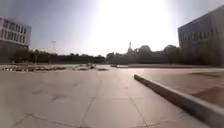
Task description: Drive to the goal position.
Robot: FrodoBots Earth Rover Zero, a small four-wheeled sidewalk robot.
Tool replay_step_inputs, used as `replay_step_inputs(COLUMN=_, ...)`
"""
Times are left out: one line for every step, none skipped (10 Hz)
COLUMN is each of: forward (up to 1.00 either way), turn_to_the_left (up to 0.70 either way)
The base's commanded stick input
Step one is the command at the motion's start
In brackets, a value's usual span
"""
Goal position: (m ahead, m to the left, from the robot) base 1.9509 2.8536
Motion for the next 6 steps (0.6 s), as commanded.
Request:
replay_step_inputs(forward=0.70, turn_to_the_left=0.00)
replay_step_inputs(forward=0.70, turn_to_the_left=0.00)
replay_step_inputs(forward=0.70, turn_to_the_left=0.00)
replay_step_inputs(forward=0.70, turn_to_the_left=0.00)
replay_step_inputs(forward=0.70, turn_to_the_left=0.00)
replay_step_inputs(forward=0.70, turn_to_the_left=0.00)
